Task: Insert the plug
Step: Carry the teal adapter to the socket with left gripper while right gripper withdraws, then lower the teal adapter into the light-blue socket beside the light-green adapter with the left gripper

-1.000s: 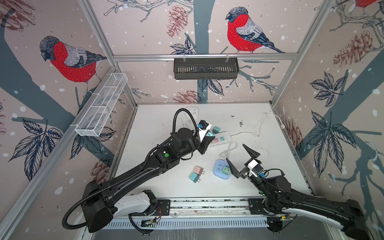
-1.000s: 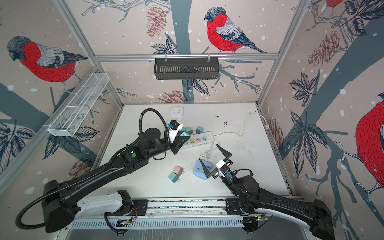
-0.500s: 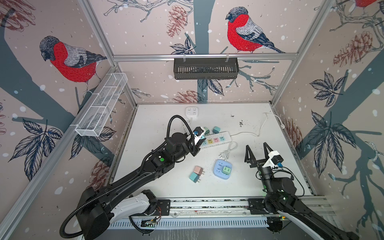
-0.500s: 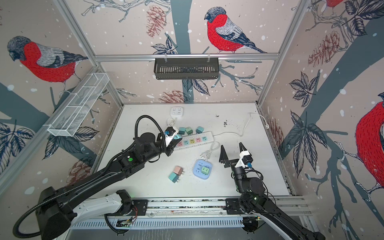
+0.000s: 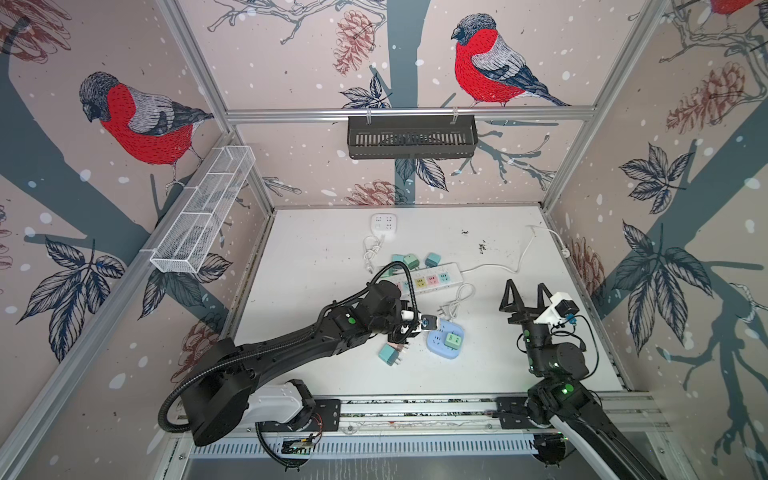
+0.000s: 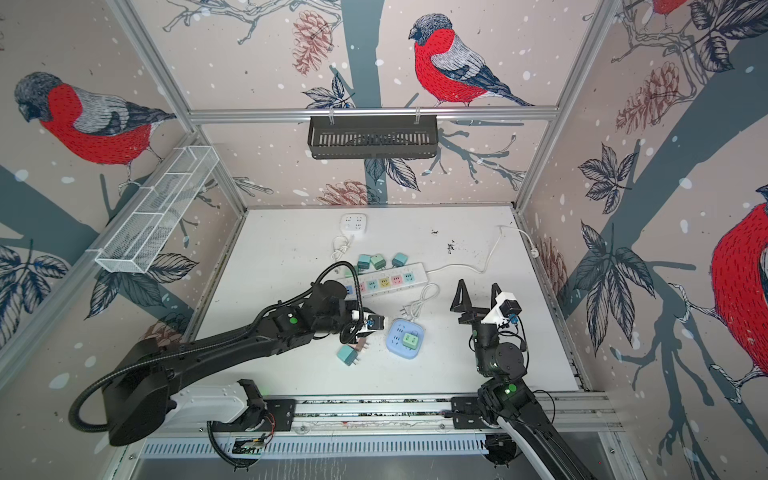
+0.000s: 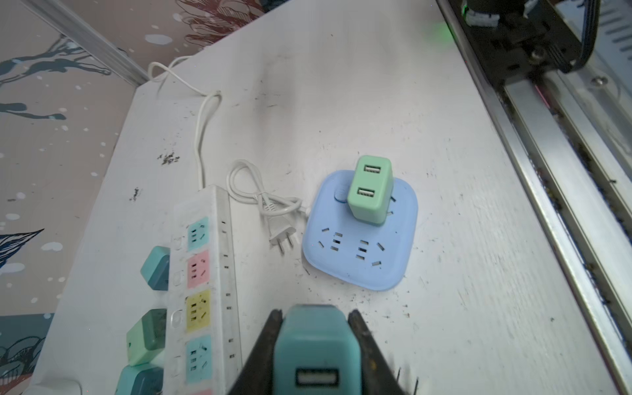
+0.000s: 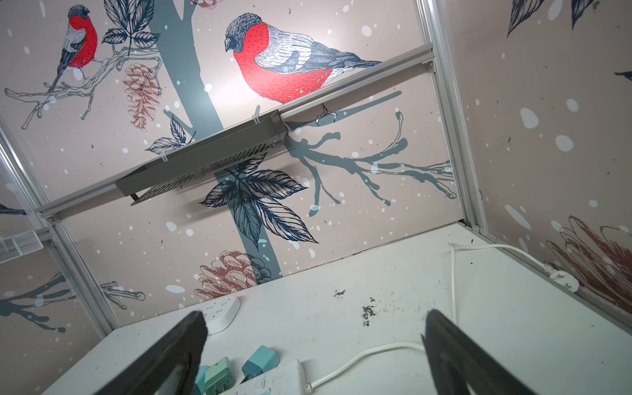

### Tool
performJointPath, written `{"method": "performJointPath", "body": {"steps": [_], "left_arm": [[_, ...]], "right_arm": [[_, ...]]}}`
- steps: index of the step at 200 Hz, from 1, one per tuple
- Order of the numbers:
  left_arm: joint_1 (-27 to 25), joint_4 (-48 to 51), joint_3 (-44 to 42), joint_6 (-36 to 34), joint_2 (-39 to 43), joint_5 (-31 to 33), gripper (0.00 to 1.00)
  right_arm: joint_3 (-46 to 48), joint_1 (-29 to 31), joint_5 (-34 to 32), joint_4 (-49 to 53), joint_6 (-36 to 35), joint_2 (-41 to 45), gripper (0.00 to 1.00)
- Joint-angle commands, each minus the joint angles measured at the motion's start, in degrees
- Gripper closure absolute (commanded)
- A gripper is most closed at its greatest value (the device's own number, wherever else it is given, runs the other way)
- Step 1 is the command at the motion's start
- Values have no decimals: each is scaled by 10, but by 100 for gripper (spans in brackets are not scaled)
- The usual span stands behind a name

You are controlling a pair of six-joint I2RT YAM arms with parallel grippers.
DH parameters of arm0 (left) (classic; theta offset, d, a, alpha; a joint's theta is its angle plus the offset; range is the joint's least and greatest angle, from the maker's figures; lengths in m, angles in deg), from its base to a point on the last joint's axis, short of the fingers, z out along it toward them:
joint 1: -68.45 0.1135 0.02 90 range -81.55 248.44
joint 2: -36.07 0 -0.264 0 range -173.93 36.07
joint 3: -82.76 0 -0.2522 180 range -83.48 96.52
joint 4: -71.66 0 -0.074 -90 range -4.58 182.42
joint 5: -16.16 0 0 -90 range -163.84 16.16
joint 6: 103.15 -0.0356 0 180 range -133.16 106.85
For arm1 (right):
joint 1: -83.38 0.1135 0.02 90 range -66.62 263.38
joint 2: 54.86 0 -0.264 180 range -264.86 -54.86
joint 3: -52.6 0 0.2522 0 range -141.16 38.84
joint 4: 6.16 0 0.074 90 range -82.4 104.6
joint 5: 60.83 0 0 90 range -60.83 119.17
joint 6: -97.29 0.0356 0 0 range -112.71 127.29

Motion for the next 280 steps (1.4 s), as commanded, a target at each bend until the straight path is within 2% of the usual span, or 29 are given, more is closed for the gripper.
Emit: {"method": "performJointPath", "body": {"steps": [1,62,114,149,231,280], "left_arm": [[-1,28,29,-75,-29,-37,100],[-12,109,97,-131,-124,-87,100],[-17,91,90,-167,-133,-129,100],[-17,95,115,-182,-171,-157,100],[-17,96,146,-162,-217,-146,100],[-17,111,185,-141,-252,-137,100]], "right_arm": [[65,-6,21,-2,20,9,0],[75,-12,3,-17,48,8,0],[74,-17,-6,-11,63,7,0],[72,-20,-11,-4,73,7,0],[67,-33,-5,-2,85,-6,0],[51,-40,-23,-3,109,-56,0]]}}
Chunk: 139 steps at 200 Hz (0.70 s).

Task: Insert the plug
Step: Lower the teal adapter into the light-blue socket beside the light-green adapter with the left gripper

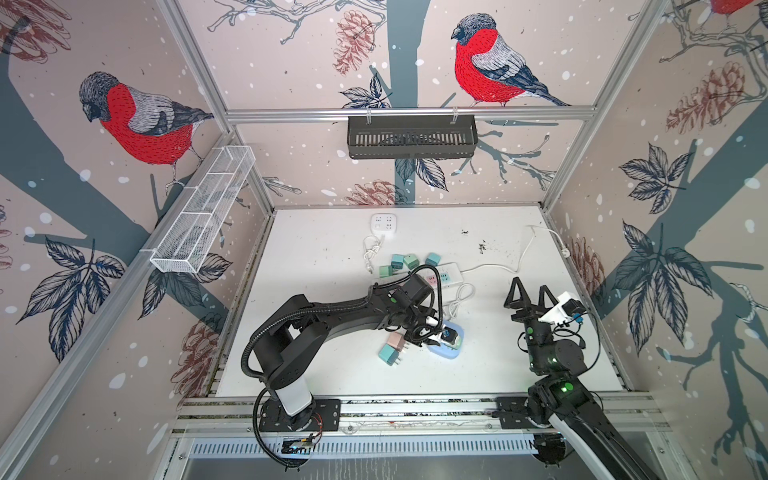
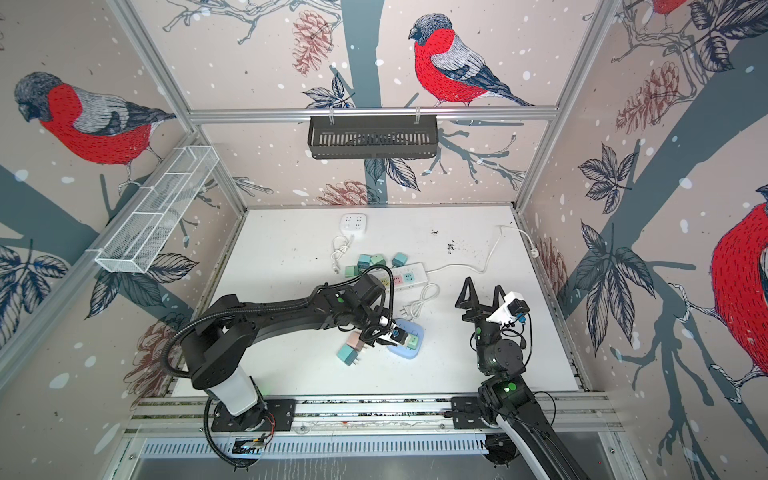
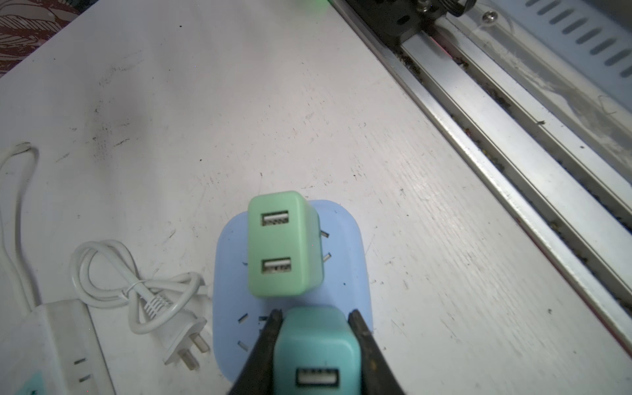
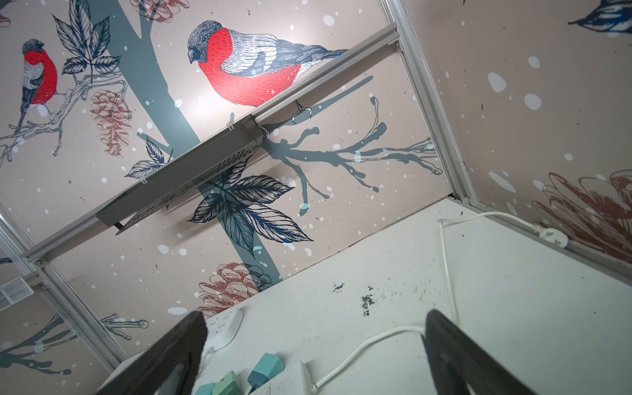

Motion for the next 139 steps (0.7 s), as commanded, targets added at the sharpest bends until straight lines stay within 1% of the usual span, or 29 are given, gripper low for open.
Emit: {"method": "performJointPath", "body": {"steps": [1,22,75,91,109,139], "left_arm": [[-1,8,15,9,-10,-7,100],[0,1,16,14,-14,-6,100],[0,25,28,20,-20,-12,100],[0,39,35,20,-20,-16,100],[3,50,41,25,-24,-21,100],[9,61,48,30,-30,-25,100]], "right_arm": [[51,-4,-16,-10,21,-24,0],[38,-9,-9,-14,29,-64,0],[-18,-17,-10,1,51,-192,0],[-35,-18,7,3,49,-227,0],[-53,-19,30,10,40,-258,0],[-73,-19,28,22,41,-291,0]]}}
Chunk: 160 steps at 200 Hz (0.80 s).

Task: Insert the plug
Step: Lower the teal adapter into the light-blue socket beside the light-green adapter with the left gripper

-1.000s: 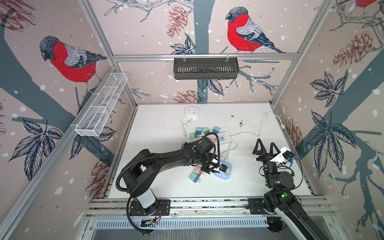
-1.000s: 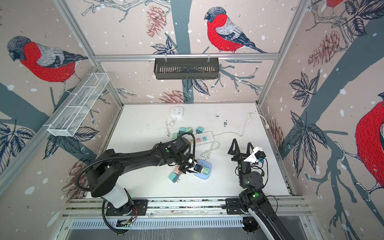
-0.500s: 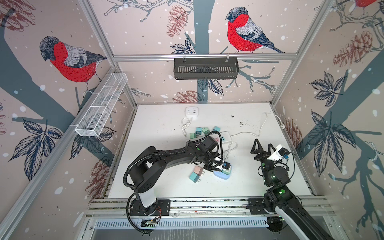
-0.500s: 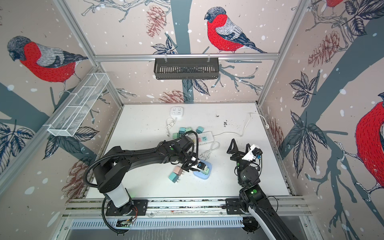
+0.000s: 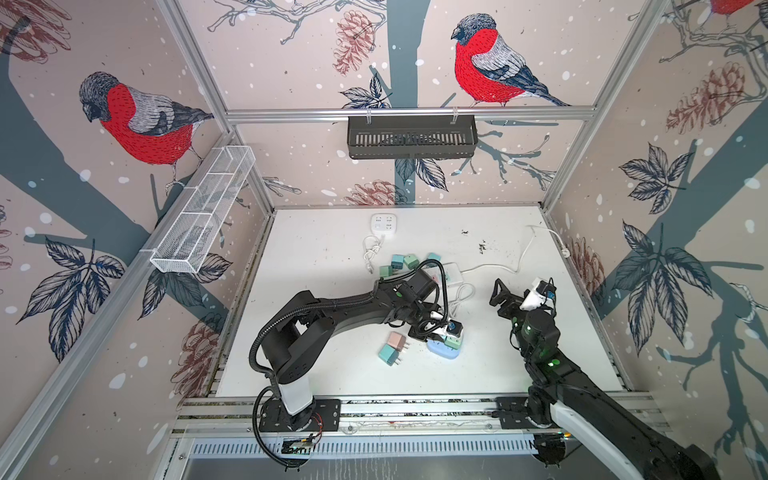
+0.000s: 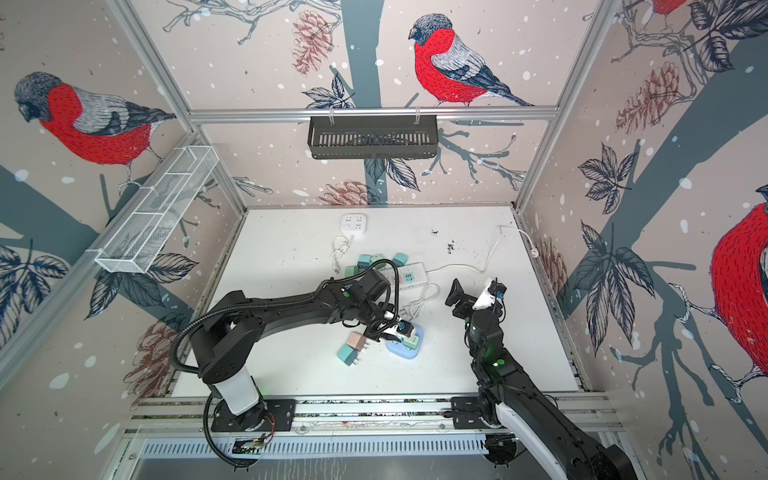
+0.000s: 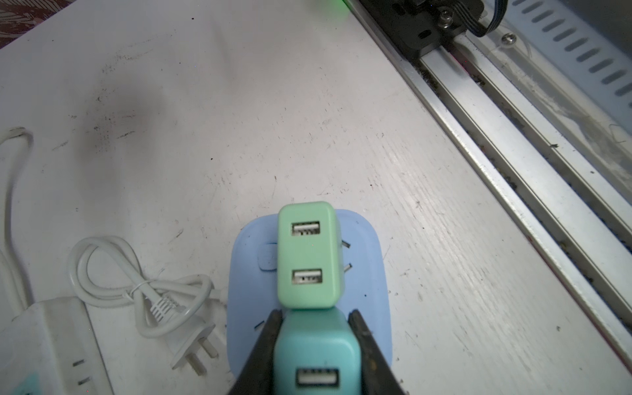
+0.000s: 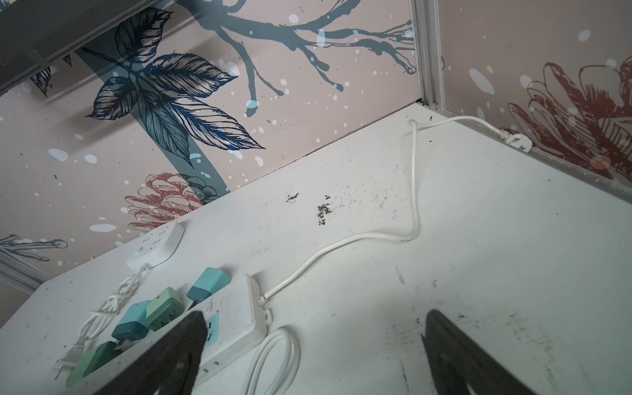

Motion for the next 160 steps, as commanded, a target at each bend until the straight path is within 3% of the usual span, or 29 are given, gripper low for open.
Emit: {"method": "performJointPath", "body": {"steps": [1,87,160], "left_arm": [[4,26,8,7,-5,-20,100],[8,39,22,0,-23,-41,100],[23,51,32,3,-38,-62,100]], "right_arm": [[-15,0,7,5,-1,-15,0],[20,-1,49,-21,-19,49,0],[34,-2,26,-10,-7,87,0]]}}
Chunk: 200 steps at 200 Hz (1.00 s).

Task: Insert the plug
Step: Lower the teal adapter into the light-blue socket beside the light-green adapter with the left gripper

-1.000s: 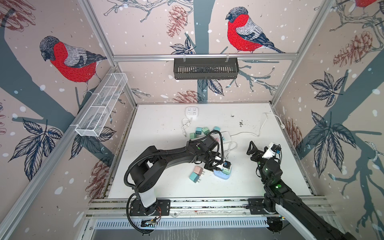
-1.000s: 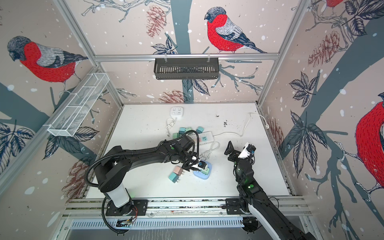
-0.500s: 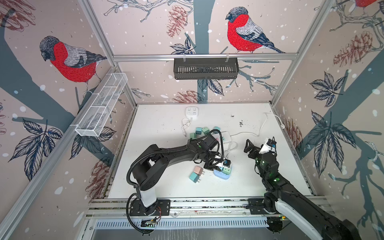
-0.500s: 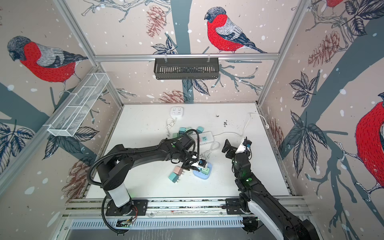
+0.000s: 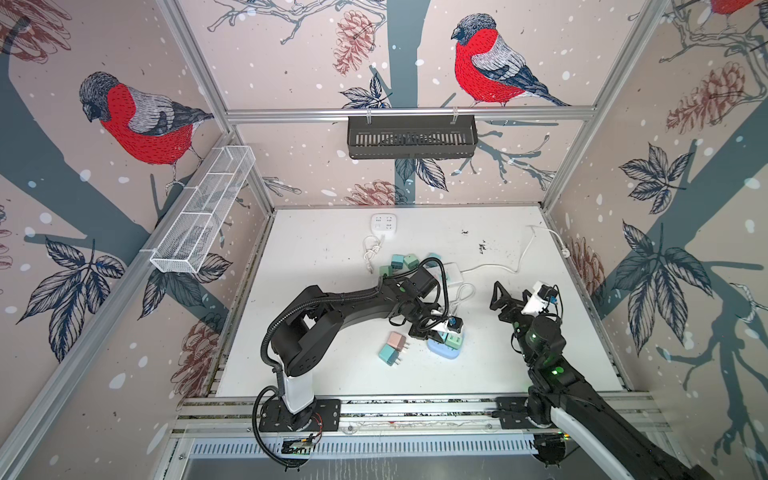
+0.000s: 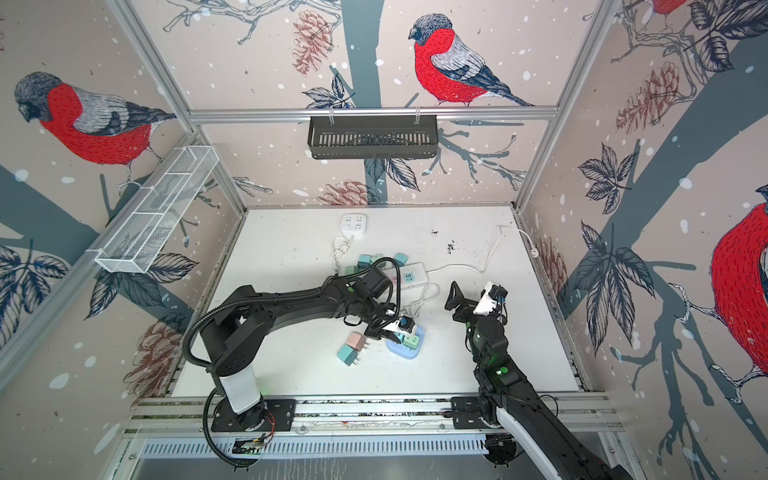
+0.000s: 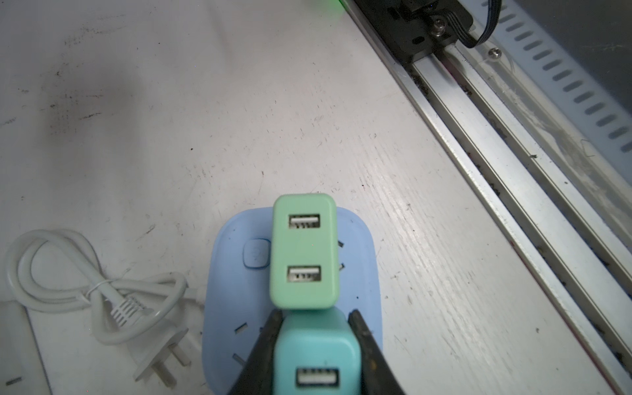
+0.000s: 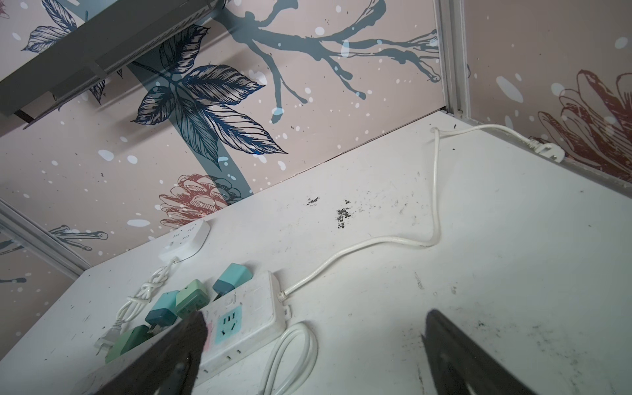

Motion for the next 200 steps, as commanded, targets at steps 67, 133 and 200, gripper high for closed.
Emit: {"method": "performJointPath", "body": {"steps": [67,133,200], "left_arm": [[12,-61,-21,46,-18,-65,100],[-38,-59,0,144,-41,11,100],[-89,-48,46,233,-73,62,100]], "right_arm": [[-7,-10,-29,-16,17,-19,0],[-2,-32,-12,-6,29,-5,0],[-7,-55,-10,6,47,-20,0]]}}
